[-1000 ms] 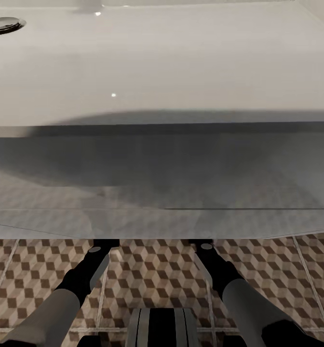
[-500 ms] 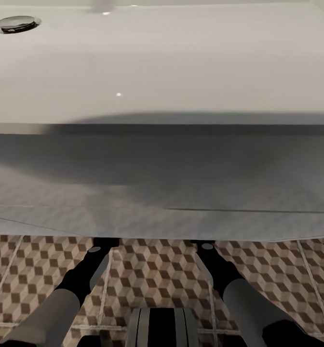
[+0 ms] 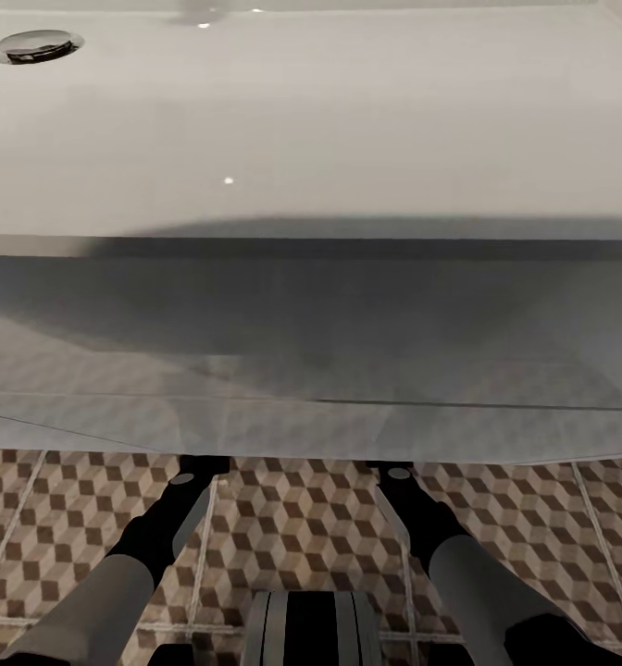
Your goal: Take the four mousetraps from the cabinet in the bathroom and place them on the bathroom floor. Make sure all four end up on the same floor surface, and ensure that at least two of them are either under or directly next to the same bathroom sink.
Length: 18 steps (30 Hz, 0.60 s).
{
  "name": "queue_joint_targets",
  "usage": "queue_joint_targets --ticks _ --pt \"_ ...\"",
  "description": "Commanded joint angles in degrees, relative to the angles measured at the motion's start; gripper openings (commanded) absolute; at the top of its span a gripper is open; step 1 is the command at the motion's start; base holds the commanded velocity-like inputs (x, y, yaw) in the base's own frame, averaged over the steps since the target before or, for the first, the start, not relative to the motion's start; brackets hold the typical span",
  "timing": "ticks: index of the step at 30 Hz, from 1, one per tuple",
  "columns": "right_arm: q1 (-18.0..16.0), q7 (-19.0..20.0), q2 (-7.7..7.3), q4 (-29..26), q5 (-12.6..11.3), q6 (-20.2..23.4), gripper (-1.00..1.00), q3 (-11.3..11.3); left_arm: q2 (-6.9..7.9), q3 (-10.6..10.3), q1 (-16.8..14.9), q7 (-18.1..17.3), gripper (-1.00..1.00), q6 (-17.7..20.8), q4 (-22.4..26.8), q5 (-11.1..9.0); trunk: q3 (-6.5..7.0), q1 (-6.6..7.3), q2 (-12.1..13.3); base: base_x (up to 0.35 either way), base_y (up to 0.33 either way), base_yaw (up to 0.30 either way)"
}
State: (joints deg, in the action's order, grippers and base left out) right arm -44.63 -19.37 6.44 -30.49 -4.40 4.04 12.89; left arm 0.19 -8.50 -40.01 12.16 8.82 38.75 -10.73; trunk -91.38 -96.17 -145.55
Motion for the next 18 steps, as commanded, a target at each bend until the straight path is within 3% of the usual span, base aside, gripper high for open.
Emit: queue_joint_targets --ticks 1,18 --pt "0.0 -0.4 -0.09 0.0 -0.6 0.3 -1.00 0.5 0.04 -0.3 0.0 0.5 -1.00 0.2 0.1 -0.6 -0.03 0.01 0.0 0.000 0.000 0.000" --pt "0.0 -0.1 -0.52 5.0 -1.3 -2.0 -1.00 -0.2 -1.01 -0.9 0.0 0.5 -1.00 0.3 -3.4 -0.1 -0.03 0.01 0.0 0.000 0.000 0.000"
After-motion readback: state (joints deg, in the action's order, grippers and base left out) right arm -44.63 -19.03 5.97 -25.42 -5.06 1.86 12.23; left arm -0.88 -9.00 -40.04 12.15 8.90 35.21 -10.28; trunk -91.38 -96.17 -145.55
